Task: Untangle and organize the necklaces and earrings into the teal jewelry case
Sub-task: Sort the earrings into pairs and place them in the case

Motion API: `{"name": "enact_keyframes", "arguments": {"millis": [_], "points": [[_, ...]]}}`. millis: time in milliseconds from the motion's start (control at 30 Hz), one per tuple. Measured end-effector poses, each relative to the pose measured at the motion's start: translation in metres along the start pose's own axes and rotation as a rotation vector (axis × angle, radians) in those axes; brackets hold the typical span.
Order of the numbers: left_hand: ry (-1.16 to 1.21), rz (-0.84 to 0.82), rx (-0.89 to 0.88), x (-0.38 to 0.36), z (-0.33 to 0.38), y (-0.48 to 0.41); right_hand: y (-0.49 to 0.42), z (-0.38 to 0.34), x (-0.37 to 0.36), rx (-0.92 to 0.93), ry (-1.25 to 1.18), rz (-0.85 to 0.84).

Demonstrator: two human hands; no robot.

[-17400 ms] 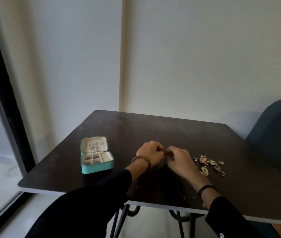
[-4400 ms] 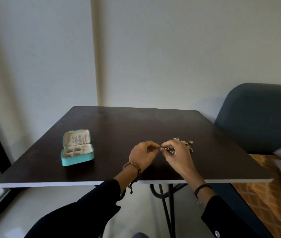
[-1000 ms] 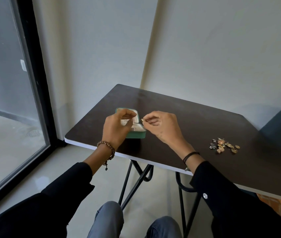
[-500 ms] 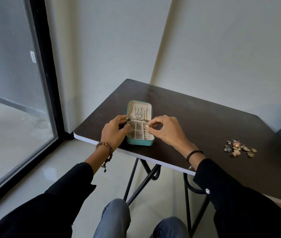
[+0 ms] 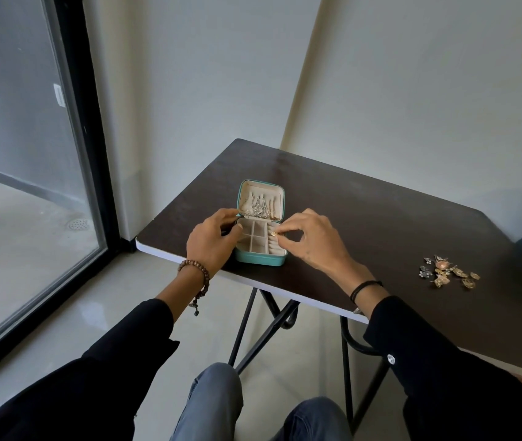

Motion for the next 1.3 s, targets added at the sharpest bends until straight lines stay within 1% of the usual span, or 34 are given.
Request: {"name": "enact_keyframes", "arguments": {"millis": [233, 333, 400, 533, 633, 700, 767, 867, 1067, 1300], "points": [[0.004, -0.01, 0.007, 0.0, 0.0, 0.001, 0.007, -0.01, -0.005, 0.002, 0.142, -0.068], [-0.002, -0.013, 0.003, 0.0, 0.0, 0.001, 0.01, -0.012, -0.008, 0.01, 0.172, -0.072], [0.002, -0.016, 0.005, 0.0, 0.001, 0.002, 0.011, -0.012, -0.01, -0.009, 0.158, -0.066], [-0.008, -0.025, 0.017, -0.001, 0.005, 0.003, 0.016, -0.01, -0.006, -0.062, 0.018, 0.0], [-0.005, -0.018, 0.03, 0.001, 0.011, 0.006, 0.02, -0.011, -0.003, -0.066, -0.014, 0.022], [-0.122, 0.03, -0.007, 0.004, 0.017, 0.008, 0.023, -0.013, -0.001, -0.061, -0.024, 0.025], [-0.243, 0.111, -0.066, 0.007, 0.027, 0.013, 0.026, -0.015, 0.002, -0.054, -0.03, 0.031], [-0.299, 0.153, -0.147, 0.006, 0.049, 0.019, 0.03, -0.018, 0.007, -0.044, -0.046, 0.055], [-0.315, 0.119, -0.282, -0.021, 0.098, 0.028, 0.048, -0.007, 0.035, -0.042, -0.07, 0.154], [-0.313, 0.022, -0.393, -0.076, 0.146, 0.037, 0.094, 0.042, 0.085, -0.11, -0.097, 0.294]]}}
Point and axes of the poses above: each hand's wrist, its own y-axis away from the middle knuckle, its own x-axis out of the back of the hand, z = x × y, the point moved 5 cm from there along -y, towards the middle knuckle, and after that the axes turned 9 degrees about -y, right-handed, at the moved point
